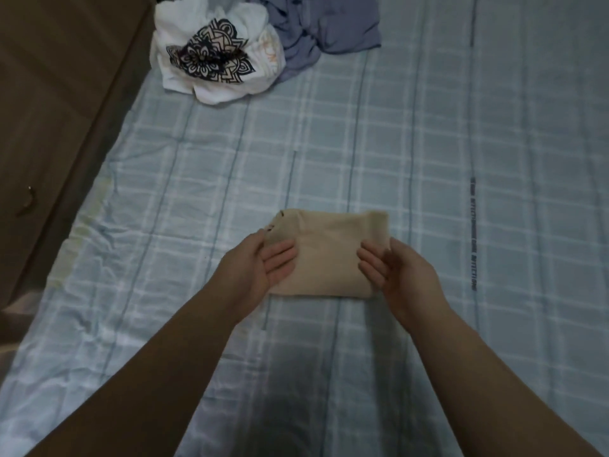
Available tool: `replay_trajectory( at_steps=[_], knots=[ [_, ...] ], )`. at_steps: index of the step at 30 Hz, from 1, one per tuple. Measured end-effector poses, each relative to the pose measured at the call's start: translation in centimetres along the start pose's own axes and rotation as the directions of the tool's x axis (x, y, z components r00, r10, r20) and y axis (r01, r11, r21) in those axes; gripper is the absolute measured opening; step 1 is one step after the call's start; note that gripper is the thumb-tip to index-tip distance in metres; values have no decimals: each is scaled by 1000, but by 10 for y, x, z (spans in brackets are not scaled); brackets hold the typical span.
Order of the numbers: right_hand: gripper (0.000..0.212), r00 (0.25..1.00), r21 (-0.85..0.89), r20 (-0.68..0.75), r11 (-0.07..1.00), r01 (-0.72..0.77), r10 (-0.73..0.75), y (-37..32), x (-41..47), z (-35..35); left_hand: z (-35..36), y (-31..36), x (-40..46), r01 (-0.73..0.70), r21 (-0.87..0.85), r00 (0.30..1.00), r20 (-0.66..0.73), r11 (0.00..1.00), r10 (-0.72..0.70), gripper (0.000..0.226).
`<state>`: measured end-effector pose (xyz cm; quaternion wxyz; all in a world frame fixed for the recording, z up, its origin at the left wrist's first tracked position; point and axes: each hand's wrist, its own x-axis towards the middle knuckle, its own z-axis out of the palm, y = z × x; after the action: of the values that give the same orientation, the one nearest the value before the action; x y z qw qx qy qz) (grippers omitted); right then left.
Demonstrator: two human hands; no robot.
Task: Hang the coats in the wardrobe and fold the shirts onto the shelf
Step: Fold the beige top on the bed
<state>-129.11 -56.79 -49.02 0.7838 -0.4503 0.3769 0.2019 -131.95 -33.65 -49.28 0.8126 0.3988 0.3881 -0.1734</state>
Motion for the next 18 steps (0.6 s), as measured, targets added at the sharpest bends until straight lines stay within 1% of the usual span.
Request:
replay_trajectory(
  at_steps=[2, 3, 4, 5, 6, 7, 8, 9, 10, 11, 12, 13, 14, 15, 16, 18],
  knots=[
    [41, 996, -38, -78, 998, 41, -43, 8, 12, 8, 8, -10, 10, -66, 127, 993, -85, 990, 77, 50],
    [42, 991, -76, -112, 995, 69, -78, 11, 16, 12, 12, -16, 13, -103, 205, 985, -117, 973, 129, 53],
    [40, 984, -130, -125, 986, 108, -124, 14, 17, 17, 15, -22, 13, -163, 311, 969, -130, 936, 211, 62],
    [39, 966, -271, -109, 942, 197, -234, 17, 16, 18, 16, -28, 12, -259, 477, 933, -102, 840, 346, 68],
    [38, 914, -483, -56, 812, 327, -402, 19, 14, 17, 14, -35, 12, -374, 673, 862, -2, 638, 507, 69],
    [39, 811, -707, 84, 539, 458, -579, 21, 13, 14, 10, -41, 13, -474, 819, 756, 190, 324, 627, 66],
    [40, 685, -820, 293, 193, 538, -667, 23, 11, 9, 5, -46, 17, -521, 853, 644, 408, -20, 648, 62],
    [43, 572, -821, 488, -123, 558, -659, 27, 13, 3, 1, -51, 21, -517, 807, 569, 573, -285, 590, 58],
    [45, 536, -786, 599, -307, 537, -596, 31, 15, -1, -1, -55, 24, -485, 757, 553, 654, -439, 516, 56],
    [48, 561, -769, 638, -394, 504, -527, 38, 18, -7, -2, -60, 27, -444, 738, 577, 670, -509, 468, 55],
    [51, 614, -773, 633, -432, 465, -471, 45, 20, -12, -3, -64, 29, -391, 747, 616, 646, -537, 450, 54],
    [53, 679, -789, 602, -443, 425, -421, 53, 23, -20, -6, -68, 33, -340, 762, 651, 613, -551, 447, 54],
    [55, 719, -802, 574, -448, 396, -392, 61, 26, -28, -11, -72, 37, -297, 771, 677, 586, -563, 446, 54],
    [57, 736, -808, 559, -449, 382, -382, 67, 28, -35, -16, -75, 39, -266, 772, 691, 571, -578, 444, 54],
    [58, 736, -807, 560, -450, 382, -380, 73, 30, -42, -20, -77, 42, -257, 768, 701, 566, -587, 434, 54],
    [58, 703, -791, 594, -440, 425, -390, 80, 33, -48, -25, -79, 47, -300, 766, 697, 583, -569, 418, 53]
  ],
)
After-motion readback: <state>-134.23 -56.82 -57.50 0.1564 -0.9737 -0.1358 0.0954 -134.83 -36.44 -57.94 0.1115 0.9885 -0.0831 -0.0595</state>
